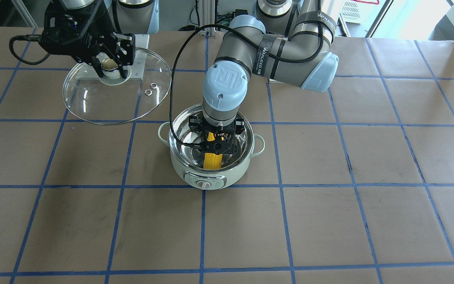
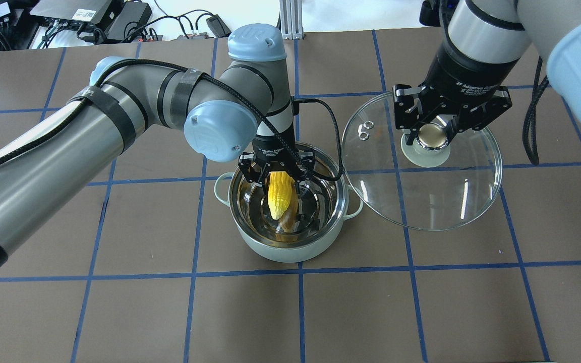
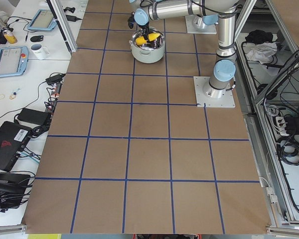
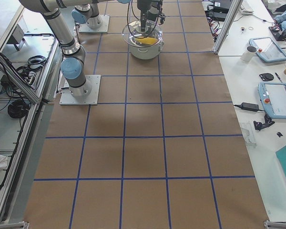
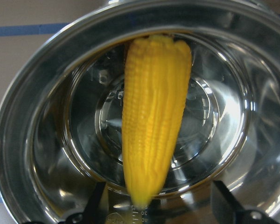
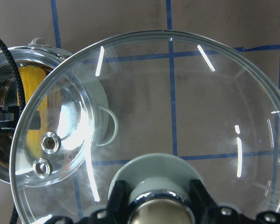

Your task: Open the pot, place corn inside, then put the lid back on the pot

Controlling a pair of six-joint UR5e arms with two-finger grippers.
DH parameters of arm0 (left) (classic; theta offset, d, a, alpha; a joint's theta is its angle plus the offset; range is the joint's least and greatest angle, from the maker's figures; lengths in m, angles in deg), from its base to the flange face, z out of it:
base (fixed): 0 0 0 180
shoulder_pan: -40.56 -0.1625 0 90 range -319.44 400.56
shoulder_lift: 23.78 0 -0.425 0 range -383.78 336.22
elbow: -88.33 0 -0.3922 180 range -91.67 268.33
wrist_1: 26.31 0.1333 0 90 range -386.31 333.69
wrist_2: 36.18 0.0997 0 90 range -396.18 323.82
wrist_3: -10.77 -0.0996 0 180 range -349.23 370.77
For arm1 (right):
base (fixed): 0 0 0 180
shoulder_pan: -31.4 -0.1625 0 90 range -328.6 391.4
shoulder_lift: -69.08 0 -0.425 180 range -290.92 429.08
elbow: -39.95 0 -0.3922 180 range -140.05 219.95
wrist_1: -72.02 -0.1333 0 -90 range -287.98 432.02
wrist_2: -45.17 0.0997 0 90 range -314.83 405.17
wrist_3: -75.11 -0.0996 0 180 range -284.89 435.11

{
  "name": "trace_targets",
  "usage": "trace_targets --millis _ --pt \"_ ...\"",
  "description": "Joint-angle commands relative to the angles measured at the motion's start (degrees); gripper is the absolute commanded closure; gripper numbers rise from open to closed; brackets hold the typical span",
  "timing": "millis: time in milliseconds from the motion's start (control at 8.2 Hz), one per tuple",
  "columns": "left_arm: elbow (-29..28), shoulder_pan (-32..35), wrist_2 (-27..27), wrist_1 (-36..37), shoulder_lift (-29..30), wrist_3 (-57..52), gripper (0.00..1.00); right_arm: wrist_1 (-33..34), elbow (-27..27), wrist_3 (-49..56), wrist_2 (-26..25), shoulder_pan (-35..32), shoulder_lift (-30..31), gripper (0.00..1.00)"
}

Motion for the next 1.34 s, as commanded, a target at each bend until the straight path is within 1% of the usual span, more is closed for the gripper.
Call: trace_targets --millis 0,122,244,366,488,610,732,854,976,1098,1220 --pt "-0.5 -0.3 0.0 -1.2 -1.3 -0.1 0.00 0.0 0.0 0.0 0.0 0.0 0.0 1.00" --pt "-1.1 -0.8 0.0 -3.0 -1.9 -0.1 0.00 0.0 0.0 0.0 0.0 -0.1 0.0 1.00" --pt "-3.3 -2.5 0.3 -5.6 -3.1 -0.5 0.00 -0.2 0.0 0.0 -0.1 0.0 0.0 1.00" --pt "-6.3 -6.4 1.4 -8.8 -4.1 -1.2 0.00 -1.0 0.0 0.0 -0.2 -0.1 -0.1 1.00" --pt "-9.4 -10.6 3.5 -12.0 -4.8 -3.0 0.00 -1.1 0.2 -0.1 0.0 -0.3 -0.1 1.00" --pt "-11.6 -14.5 5.4 -13.9 -5.8 -6.7 0.00 -0.7 0.3 -0.9 0.9 -0.5 -0.7 1.00" --pt "-12.6 -17.8 5.8 -16.1 -6.9 -10.2 0.00 0.1 0.4 -3.0 1.3 -2.4 -2.7 1.00" --pt "-12.7 -20.6 10.8 -16.5 -7.7 -14.1 0.00 4.8 0.1 -8.4 1.7 -7.3 -5.9 1.00" --pt "-12.8 -22.0 13.3 -16.3 -8.0 -14.6 0.00 9.7 0.1 -11.7 1.7 -11.3 -8.6 1.00" --pt "-12.8 -22.2 13.5 -16.1 -9.0 -14.6 0.00 14.6 0.1 -16.0 1.6 -14.1 -12.5 1.00" --pt "-12.6 -22.3 13.2 -15.7 -11.7 -14.8 0.00 18.6 0.1 -19.2 0.9 -18.2 -15.8 1.00"
